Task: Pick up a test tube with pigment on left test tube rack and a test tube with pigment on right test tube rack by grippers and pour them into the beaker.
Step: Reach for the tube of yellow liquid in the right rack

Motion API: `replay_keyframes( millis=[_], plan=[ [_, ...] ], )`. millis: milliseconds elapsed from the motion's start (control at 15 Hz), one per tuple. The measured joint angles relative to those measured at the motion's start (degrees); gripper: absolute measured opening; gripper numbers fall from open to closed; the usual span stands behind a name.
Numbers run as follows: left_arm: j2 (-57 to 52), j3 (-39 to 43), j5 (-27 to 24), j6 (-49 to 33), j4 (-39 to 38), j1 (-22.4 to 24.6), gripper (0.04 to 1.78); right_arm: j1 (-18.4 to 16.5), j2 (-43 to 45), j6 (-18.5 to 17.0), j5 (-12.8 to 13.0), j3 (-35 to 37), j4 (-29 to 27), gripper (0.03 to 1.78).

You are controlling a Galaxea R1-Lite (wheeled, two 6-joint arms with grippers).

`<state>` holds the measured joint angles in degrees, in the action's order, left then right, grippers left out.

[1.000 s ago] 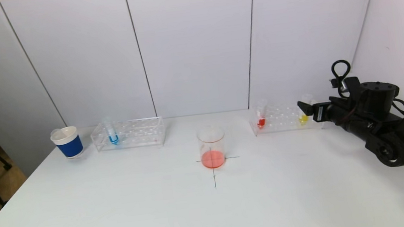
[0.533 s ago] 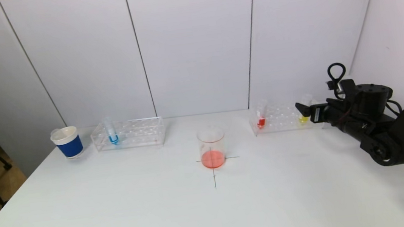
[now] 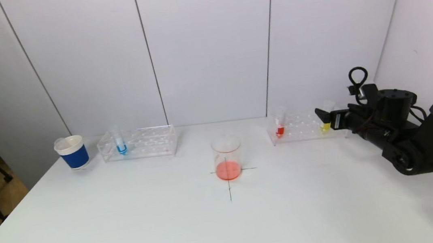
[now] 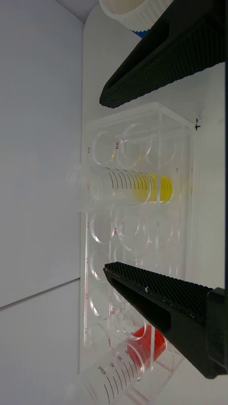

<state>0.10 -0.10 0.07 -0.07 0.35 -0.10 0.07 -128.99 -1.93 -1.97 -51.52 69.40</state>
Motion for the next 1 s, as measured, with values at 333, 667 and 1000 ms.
replay_keyframes(
  millis=[333,667,1000],
  plan=[
    [0.0,0.0,0.0,0.02,0.0,0.05,1.76,0.02,-1.61,0.06,0.09,-2.89,-0.11,1.77],
    [0.0,0.0,-0.02,0.0,-0.02,0.02,1.76,-0.02,-3.21,0.24,0.16,-4.85,-0.33,1.77],
    [0.0,0.0,0.0,-0.02,-0.02,0.02,1.76,0.0,-4.22,0.37,0.16,-5.92,-0.57,1.77]
  ],
)
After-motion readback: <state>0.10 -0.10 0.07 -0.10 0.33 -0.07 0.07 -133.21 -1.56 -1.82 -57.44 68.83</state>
